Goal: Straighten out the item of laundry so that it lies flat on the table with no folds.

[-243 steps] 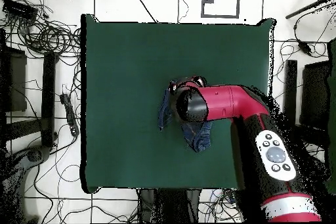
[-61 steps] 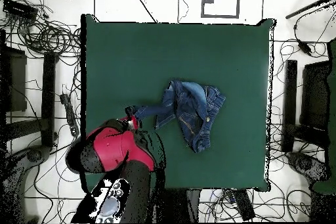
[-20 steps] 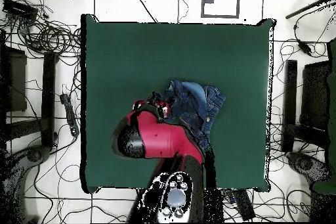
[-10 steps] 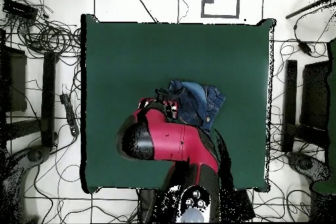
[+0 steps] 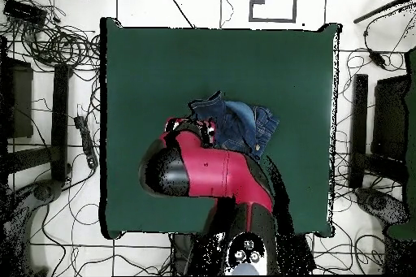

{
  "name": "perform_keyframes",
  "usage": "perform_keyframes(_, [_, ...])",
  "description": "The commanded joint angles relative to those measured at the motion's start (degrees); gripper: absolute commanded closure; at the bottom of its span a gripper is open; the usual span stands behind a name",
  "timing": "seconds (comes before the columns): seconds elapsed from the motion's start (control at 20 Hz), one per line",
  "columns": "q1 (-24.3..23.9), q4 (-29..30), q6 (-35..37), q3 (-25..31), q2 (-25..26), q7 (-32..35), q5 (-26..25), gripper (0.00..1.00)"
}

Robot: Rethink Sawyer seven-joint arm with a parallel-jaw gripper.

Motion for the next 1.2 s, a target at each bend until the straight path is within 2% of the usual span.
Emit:
perform_keyframes(0.05, [-3.2, 7.2, 6.8, 9.3, -0.9, -4.7, -5.1, 0.0])
perform_keyframes(0.55, [-8.6, 7.9, 5.6, 13.6, -0.8, -4.7, -9.6, 0.0])
perform_keyframes(1.2, [-9.9, 7.1, 4.0, 13.8, 2.7, -2.2, -15.2, 0.0])
